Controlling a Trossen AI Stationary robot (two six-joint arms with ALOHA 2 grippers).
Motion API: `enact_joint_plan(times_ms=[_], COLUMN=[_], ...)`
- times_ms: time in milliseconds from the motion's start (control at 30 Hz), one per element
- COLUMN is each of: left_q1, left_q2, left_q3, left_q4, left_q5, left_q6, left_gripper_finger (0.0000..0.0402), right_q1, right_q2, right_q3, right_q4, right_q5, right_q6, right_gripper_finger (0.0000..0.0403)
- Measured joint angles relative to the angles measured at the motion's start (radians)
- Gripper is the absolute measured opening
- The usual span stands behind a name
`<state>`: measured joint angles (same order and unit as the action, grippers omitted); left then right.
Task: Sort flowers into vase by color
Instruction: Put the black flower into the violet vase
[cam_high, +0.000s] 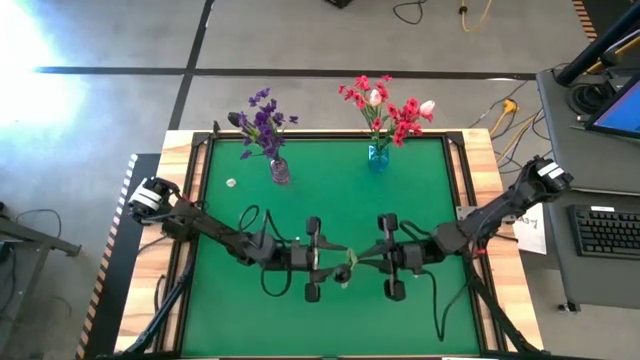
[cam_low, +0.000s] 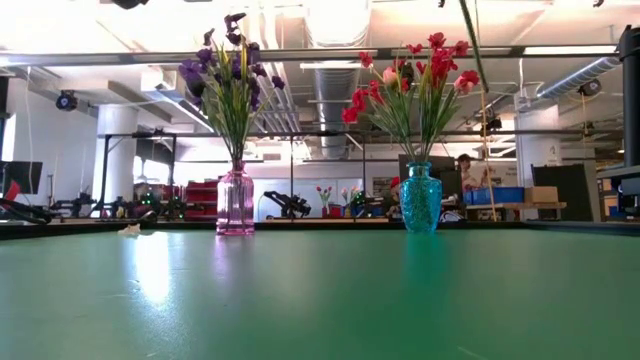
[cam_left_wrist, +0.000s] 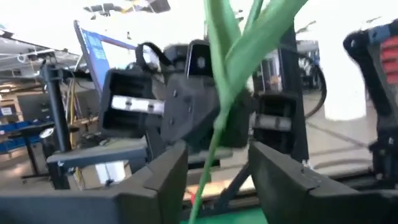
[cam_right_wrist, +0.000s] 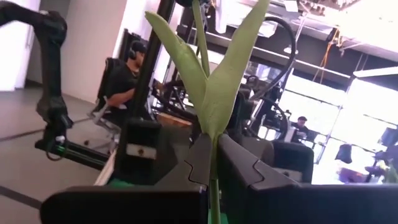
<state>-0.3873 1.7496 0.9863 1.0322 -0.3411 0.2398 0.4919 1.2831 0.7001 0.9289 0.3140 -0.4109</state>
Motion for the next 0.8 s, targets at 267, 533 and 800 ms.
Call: enact_joint_plan(times_ms=[267, 533, 800], left_q1=[0.006, 0.013, 0.02], left_q2=[0.0, 0.0, 0.0], left_q3=[0.0, 0.02, 0.021], left_q4=[0.047, 0.045, 0.032], left_q5=[0.016, 0.018, 0.018], left_q6=[0.008, 0.006, 0.009], left_gripper_finger=[0.0194, 0.0169, 0.0072], right_q1=[-0.039, -0.048, -0.048], right_q2=[0.003, 0.008, 0.008], right_q3=[0.006, 0.006, 0.006], right_q4=[-0.052, -0.097, -0.094], right_q5=[0.0, -0.003, 0.0], right_q6=[0.009, 0.025, 0.02], right_gripper_finger=[0.0012, 0.0012, 0.0013])
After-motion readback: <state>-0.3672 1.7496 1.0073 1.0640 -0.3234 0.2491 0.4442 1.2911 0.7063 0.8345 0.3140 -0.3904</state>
